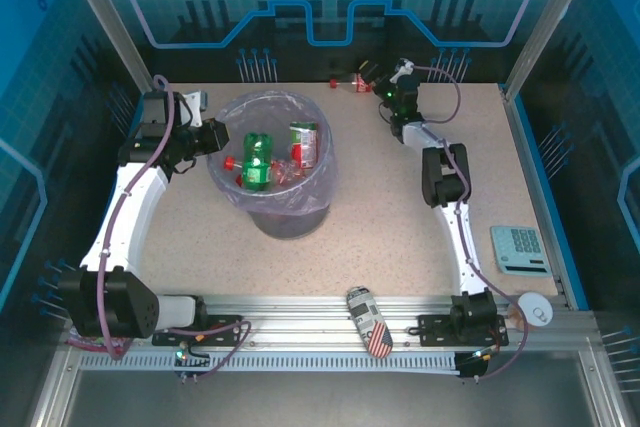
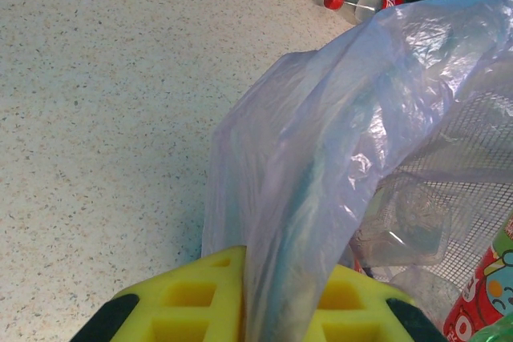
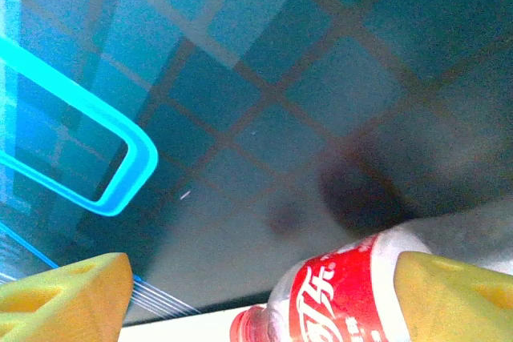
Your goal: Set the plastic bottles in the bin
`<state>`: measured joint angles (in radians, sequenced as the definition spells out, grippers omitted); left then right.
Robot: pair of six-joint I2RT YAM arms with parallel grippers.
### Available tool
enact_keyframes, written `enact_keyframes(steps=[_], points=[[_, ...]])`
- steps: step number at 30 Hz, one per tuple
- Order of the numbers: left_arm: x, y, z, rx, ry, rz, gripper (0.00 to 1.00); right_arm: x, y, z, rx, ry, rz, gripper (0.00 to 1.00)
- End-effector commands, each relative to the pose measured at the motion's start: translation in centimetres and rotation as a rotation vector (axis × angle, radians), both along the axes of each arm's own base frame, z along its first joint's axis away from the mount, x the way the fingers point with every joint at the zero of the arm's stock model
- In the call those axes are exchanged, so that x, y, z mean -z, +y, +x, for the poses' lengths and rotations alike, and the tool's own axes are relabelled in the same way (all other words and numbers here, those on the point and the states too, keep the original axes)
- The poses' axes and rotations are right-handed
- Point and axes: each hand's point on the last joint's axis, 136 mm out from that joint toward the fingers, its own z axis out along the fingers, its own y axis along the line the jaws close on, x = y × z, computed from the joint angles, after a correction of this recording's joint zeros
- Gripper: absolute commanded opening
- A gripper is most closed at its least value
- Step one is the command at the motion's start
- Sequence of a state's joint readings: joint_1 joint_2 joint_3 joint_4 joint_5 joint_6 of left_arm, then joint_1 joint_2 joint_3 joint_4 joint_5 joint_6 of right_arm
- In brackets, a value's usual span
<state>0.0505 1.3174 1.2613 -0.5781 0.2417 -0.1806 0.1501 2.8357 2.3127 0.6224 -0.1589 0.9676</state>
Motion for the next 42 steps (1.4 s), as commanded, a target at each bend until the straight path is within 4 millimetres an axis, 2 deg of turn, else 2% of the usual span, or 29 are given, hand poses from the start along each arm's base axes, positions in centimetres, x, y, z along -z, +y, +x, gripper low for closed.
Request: enact_keyframes(steps=[1,7,11,16,19,21,23,28,34,42], points=[[3.5,1.6,0.2,-0.020,0.092,0.066,0.00,-0.9,0.7,0.4,0.002,-0.050,0.056,0.86],[4.1,1.5,0.3,-0.014,0.111,0.065,0.00,1.6,-0.1,0.6,0.043,0.049,0.041,0.85],[4.3,1.5,0.3,-0.013,0.116,0.068,0.00,2.5,-1.8,-0.8,0.125,0.109,0.051,0.83],[4.0,1.6,0.2,-0.015,0.110,0.073,0.00,1.1,-5.0,-4.2,0.214,0.122,0.014,0.82],[4.0,1.5,0.3,-0.014,0.109,0.063,0.00,-1.3,-6.0,-7.8,0.196,0.085,0.057,0.81],[4.1,1.4,0.3,-0.012,0.112,0.062,0.00,-4.2,-5.6,-10.1,0.166,0.031,0.054,0.81],[4.1,1.3,0.3,-0.008,0.112,0.058,0.00,-5.6,-4.9,-11.3,0.132,0.012,0.040,0.81],[3.8,1.3,0.3,-0.010,0.105,0.058,0.00,-8.2,-3.5,-11.7,0.058,-0.043,0.083,0.81],[3.6,1.3,0.2,-0.009,0.100,0.059,0.00,-7.6,-2.5,-11.4,0.072,0.015,-0.034,0.82],[3.7,1.2,0.2,-0.005,0.105,0.051,0.00,-6.1,0.2,-10.2,0.013,0.055,-0.102,0.81]])
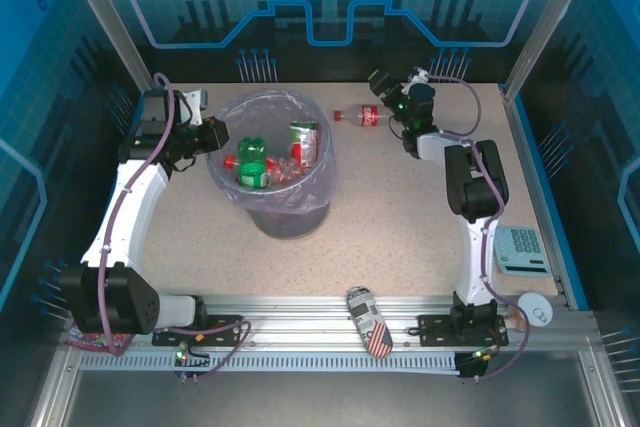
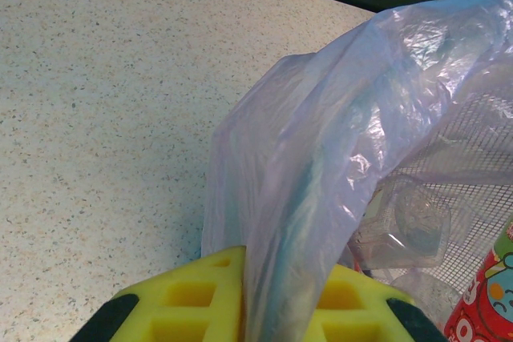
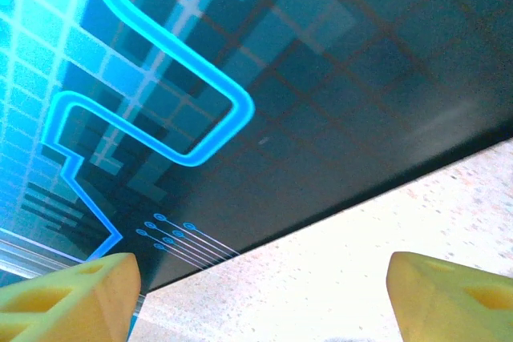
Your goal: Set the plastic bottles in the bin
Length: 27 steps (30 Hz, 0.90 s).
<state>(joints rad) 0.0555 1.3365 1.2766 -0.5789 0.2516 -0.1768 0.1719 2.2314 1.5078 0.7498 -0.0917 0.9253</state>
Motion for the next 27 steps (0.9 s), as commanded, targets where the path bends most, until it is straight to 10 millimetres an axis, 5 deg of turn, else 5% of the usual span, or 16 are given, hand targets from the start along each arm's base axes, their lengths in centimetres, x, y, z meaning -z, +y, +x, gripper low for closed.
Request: enact_keyframes(steps=[1,9,20,27], points=[[3.7,1.1,-0.2,-0.010,0.100,0.055,0.00,0.5,1.7,0.6,-0.036,0.006,-0.055,0.81],[3.6,1.0,-0.2,-0.006,0.100,0.053,0.00,2.2,2.7,-0.7,-0.055,0.061,-0.089,0.80],[3.0,0.6,-0.3,0.005,0.084,0.038,0.00,-5.9,2.4,-8.6,-0.040,0.041,-0.341,0.81],[2.7,0.1,-0.4,0.018,0.074,0.026,0.00,-5.3,4.3,-7.7,-0.114,0.089,-0.321,0.81]])
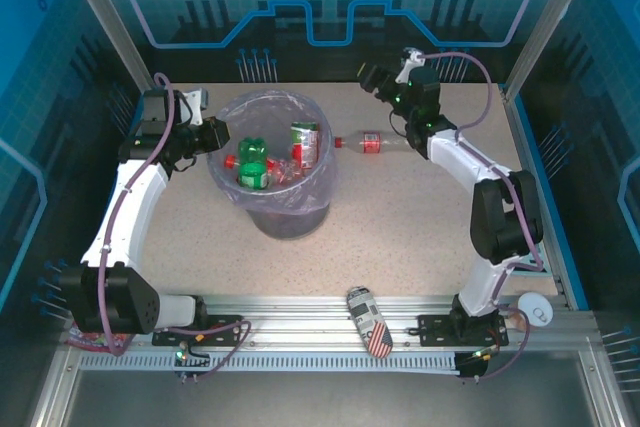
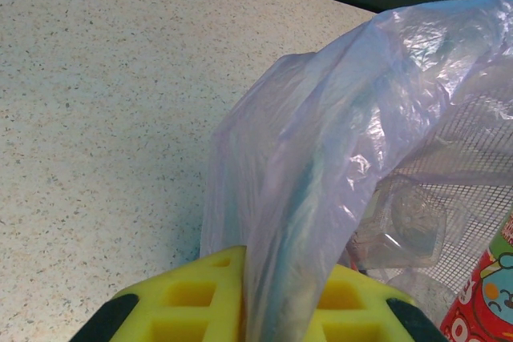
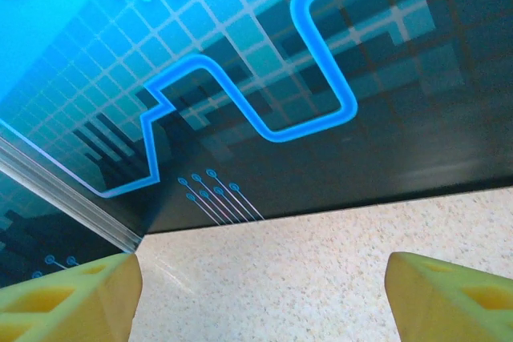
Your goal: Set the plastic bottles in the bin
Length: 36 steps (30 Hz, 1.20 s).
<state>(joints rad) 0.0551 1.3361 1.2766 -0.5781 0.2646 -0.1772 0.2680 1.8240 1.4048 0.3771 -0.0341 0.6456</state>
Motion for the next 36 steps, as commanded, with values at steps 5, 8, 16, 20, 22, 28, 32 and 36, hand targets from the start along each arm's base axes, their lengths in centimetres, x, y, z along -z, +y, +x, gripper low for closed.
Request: enact_keyframes(steps=[5,8,16,20,22,28,32,36], points=[[2.7,0.1,-0.4,0.014,0.073,0.035,0.00,8.0,3.7,1.8,-0.079,0.201,-0.048,0.81],[2.7,0.1,-0.4,0.014,0.074,0.036,0.00,9.9,5.1,1.8,-0.111,0.250,-0.057,0.81],[2.7,0.1,-0.4,0.015,0.074,0.040,0.00,12.9,5.0,-1.5,-0.119,0.333,-0.079,0.81],[2.8,0.1,-0.4,0.015,0.075,0.042,0.00,10.3,3.4,-5.0,-0.090,0.346,-0.108,0.80],[2.9,0.1,-0.4,0.014,0.078,0.042,0.00,9.3,2.3,-6.8,-0.064,0.373,-0.132,0.80],[2.7,0.3,-0.5,0.011,0.073,0.060,0.00,9.3,-5.1,-13.6,0.107,0.511,-0.354,0.82],[3.0,0.0,-0.5,0.020,0.081,0.050,0.00,8.6,-7.6,-16.4,-0.026,0.488,-0.702,0.89],[2.9,-0.2,-0.4,0.026,0.082,0.038,0.00,9.6,-7.4,-18.6,-0.392,0.410,-1.082,1.00]])
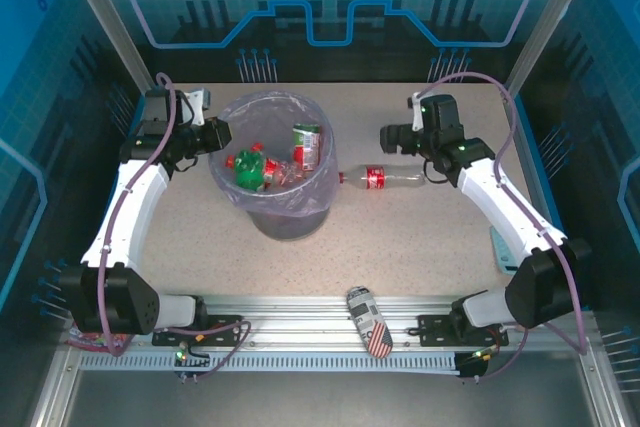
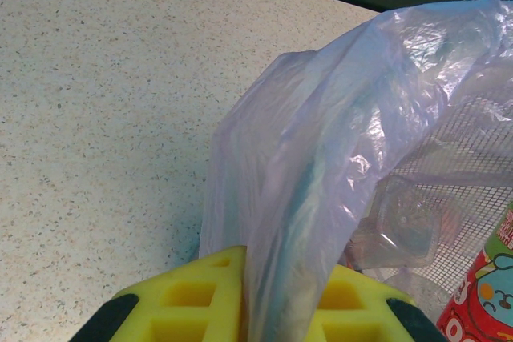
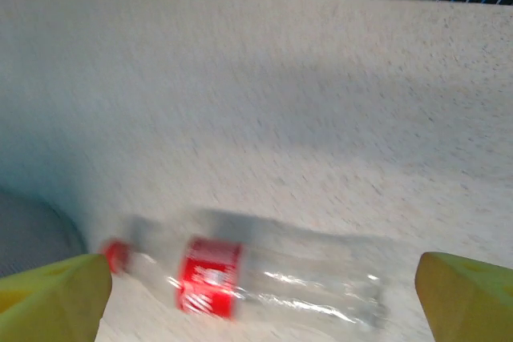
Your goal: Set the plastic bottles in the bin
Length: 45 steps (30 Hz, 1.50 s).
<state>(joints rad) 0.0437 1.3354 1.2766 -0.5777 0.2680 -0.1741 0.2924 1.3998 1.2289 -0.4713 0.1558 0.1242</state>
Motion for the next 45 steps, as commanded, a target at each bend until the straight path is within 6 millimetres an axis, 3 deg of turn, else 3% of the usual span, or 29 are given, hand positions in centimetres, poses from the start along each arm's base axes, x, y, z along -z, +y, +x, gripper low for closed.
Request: enact_keyframes(steps=[1,5,10,21,25,31,39,45], points=[[3.0,0.3,-0.4,0.010,0.082,0.036,0.00,3.5,-0.7,-3.6,-0.450,0.151,-0.374,1.00],[2.7,0.1,-0.5,0.014,0.074,0.042,0.00,5.1,0.6,-5.0,-0.837,0.145,-0.522,1.00],[2.6,0.1,-0.5,0.012,0.070,0.044,0.00,7.1,2.1,-4.6,-1.041,0.186,-0.564,1.00],[2.5,0.3,-0.5,0.009,0.067,0.054,0.00,13.1,4.1,2.0,-1.134,0.177,-0.680,1.00],[2.7,0.2,-0.5,0.011,0.074,0.052,0.00,15.5,5.7,3.1,-1.190,0.181,-0.652,1.00],[2.9,0.3,-0.4,0.013,0.078,0.054,0.00,19.3,6.3,5.7,-1.194,0.198,-0.679,1.00],[3.1,0.3,-0.4,0.013,0.084,0.055,0.00,20.3,7.3,6.0,-1.195,0.168,-0.663,0.94],[3.0,0.3,-0.4,0.011,0.080,0.057,0.00,20.6,6.9,6.0,-1.185,0.173,-0.668,0.77]])
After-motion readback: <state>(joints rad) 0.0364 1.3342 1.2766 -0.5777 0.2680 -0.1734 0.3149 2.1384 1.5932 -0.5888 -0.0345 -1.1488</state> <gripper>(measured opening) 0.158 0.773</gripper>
